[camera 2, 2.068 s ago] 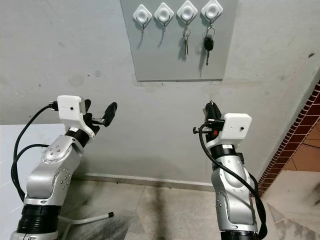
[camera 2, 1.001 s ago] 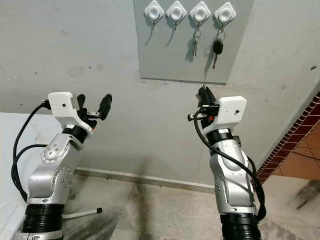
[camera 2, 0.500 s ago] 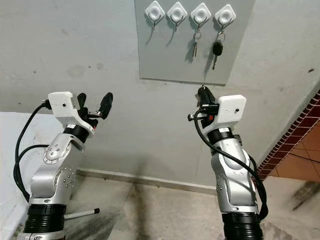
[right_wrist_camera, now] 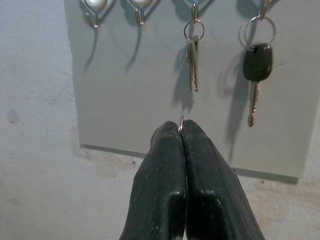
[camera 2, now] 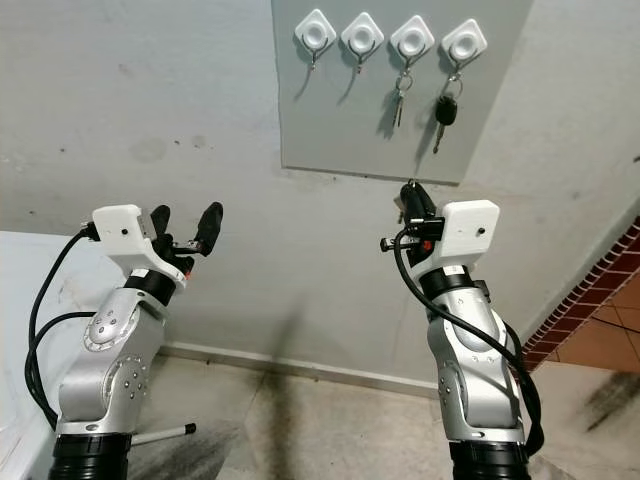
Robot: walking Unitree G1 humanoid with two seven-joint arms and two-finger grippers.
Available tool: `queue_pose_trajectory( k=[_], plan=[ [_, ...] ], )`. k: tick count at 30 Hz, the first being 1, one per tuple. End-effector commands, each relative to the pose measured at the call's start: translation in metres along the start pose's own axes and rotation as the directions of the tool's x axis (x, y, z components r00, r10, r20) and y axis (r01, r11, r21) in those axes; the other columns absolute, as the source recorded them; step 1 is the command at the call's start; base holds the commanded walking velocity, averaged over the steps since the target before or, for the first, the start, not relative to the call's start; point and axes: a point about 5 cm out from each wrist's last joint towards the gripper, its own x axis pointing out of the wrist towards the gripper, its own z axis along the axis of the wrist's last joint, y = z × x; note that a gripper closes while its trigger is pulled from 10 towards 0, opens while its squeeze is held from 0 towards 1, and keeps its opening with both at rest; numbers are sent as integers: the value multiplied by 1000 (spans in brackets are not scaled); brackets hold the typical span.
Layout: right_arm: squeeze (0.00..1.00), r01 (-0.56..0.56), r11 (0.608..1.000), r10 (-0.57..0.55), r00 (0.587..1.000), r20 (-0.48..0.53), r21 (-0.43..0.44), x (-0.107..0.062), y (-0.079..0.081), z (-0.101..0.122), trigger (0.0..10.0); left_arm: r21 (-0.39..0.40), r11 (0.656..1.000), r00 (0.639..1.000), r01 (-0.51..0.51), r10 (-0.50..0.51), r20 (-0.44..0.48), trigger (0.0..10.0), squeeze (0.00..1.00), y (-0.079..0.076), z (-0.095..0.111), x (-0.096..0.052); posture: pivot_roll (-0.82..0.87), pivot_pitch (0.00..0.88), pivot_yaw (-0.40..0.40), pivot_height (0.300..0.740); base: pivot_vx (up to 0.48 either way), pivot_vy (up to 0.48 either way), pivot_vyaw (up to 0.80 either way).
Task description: Hang keys on a hook
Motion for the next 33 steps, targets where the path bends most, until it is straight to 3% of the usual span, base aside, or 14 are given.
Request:
queue_pose_trajectory(
  k=[1, 18, 25, 33],
  plan=[
    [0, -13, 1000, 13, 1000, 21, -4, 2, 1, 7, 10000, 1, 1000, 1000, 2, -3, 22, 10000, 0, -3, 6, 1, -9, 0, -19, 740, 375, 0, 0],
    [0, -24, 1000, 24, 1000, 11, -3, 2, 3, 6, 10000, 2, 1000, 1000, -16, 16, 7, 10000, 0, -3, 4, -1, -5, 0, -24, 740, 364, 0, 0],
    [0, -44, 999, 44, 999, 3, 2, 3, 5, 6, 10000, 14, 999, 999, -32, 32, 2, 10000, 0, -3, 3, 0, -5, 0, -24, 740, 0, 0, 0],
    [0, -171, 985, 171, 985, -4, 25, 12, 18, 8, 10000, 69, 997, 1000, 18, -19, 21, 10000, 0, -10, 12, 2, -8, 0, -26, 740, 0, 0, 0]
  ],
)
